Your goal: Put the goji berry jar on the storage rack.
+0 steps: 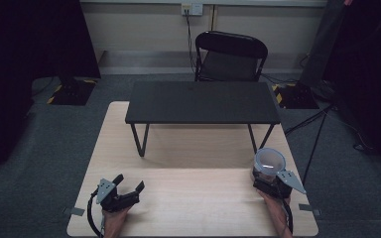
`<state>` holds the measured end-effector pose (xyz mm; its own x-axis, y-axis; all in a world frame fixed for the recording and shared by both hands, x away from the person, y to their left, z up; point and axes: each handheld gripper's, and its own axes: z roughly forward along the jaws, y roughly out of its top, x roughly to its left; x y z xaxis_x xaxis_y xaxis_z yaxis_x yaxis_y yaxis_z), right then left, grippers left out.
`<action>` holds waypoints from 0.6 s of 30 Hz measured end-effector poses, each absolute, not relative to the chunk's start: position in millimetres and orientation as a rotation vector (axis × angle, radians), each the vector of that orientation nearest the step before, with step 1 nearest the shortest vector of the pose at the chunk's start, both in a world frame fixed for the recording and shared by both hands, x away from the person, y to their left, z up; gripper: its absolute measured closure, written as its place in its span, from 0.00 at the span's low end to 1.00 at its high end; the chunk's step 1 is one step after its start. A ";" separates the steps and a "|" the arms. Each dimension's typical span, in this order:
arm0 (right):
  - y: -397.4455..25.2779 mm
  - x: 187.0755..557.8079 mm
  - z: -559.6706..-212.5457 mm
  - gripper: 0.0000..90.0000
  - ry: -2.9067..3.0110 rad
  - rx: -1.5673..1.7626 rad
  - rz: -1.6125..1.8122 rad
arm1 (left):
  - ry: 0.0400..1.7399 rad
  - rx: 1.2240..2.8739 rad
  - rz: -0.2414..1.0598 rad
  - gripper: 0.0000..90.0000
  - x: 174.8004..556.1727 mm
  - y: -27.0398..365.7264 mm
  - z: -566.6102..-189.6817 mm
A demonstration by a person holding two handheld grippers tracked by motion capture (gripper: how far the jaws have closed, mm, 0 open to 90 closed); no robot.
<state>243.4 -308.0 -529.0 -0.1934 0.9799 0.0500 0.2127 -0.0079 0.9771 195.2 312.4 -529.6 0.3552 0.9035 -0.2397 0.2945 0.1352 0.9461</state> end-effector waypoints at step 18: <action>-318.0 259.0 -523.1 0.01 1.546 1.272 1.292 | 1.171 1.394 0.639 0.05 193.2 312.5 -531.7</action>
<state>259.0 -318.0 -523.1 -0.2339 0.9708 0.0533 0.2251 0.0007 0.9743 193.2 312.5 -531.7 0.3541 0.9024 -0.2455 0.2827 0.1470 0.9479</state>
